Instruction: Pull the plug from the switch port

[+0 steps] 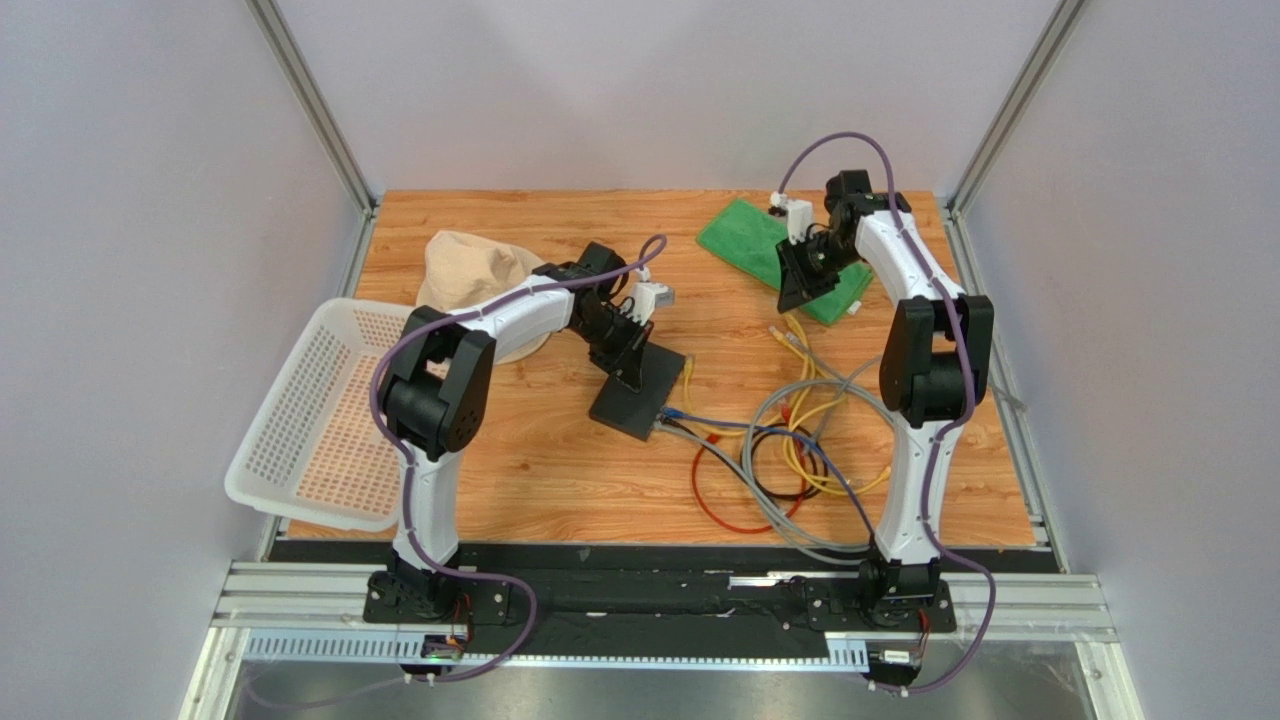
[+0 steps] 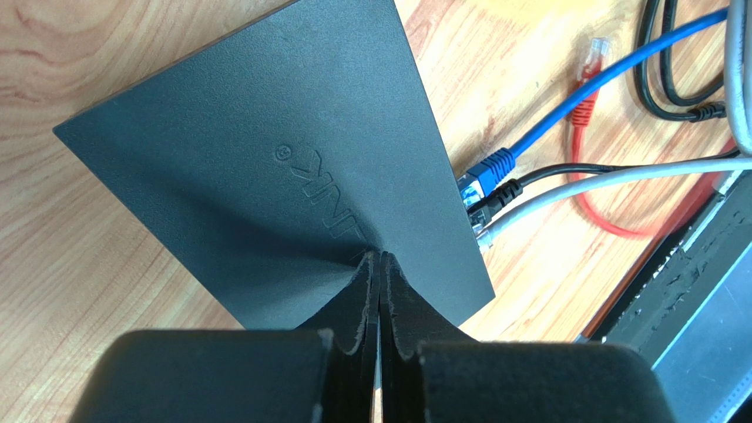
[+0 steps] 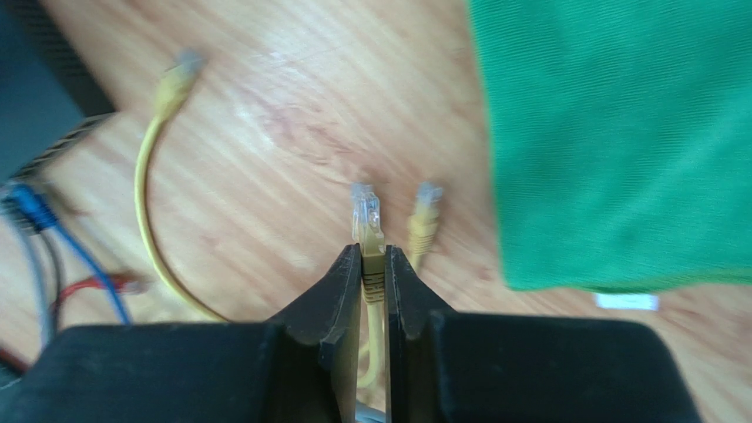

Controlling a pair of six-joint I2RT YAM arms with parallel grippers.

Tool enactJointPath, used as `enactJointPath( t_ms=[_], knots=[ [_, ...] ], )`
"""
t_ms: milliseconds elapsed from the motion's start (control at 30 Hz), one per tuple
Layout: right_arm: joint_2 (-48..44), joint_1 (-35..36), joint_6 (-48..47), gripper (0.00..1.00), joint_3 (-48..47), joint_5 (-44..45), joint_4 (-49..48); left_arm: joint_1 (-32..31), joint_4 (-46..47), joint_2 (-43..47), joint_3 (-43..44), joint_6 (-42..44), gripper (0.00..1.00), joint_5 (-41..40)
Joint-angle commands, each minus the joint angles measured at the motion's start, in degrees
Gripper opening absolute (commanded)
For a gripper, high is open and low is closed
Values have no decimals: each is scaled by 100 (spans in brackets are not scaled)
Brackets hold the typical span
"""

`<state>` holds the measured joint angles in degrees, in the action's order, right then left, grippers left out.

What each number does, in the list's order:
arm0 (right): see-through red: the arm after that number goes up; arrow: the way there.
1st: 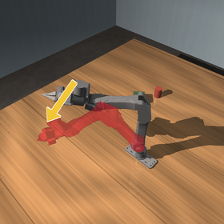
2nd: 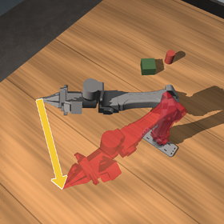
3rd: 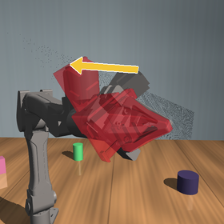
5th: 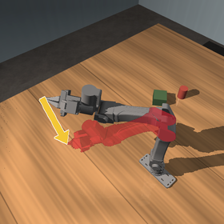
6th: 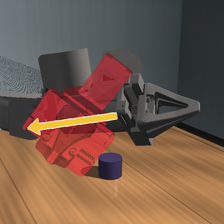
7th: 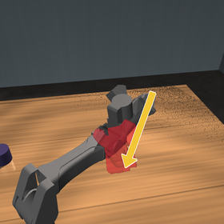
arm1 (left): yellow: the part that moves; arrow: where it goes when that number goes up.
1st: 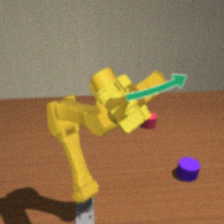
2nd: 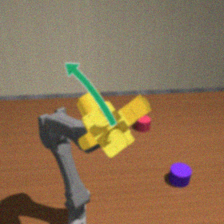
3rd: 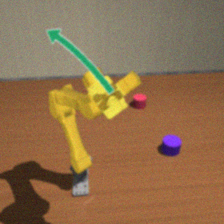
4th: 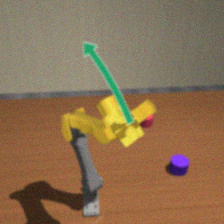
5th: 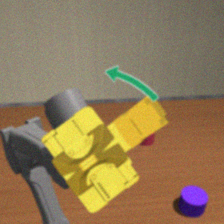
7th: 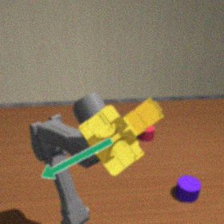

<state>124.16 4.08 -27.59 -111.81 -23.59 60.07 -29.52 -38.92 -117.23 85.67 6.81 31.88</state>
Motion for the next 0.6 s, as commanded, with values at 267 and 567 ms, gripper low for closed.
enactJointPath(
  t_ms=[267,567],
  knots=[
    [-558,76,245,49,-474,2568,-1110,-98,112,-90,-173,321,0,-455],
    [-1358,85,1422,100,-719,3388,-1850,-98,-115,165,134,330,14,-323]
  ],
)
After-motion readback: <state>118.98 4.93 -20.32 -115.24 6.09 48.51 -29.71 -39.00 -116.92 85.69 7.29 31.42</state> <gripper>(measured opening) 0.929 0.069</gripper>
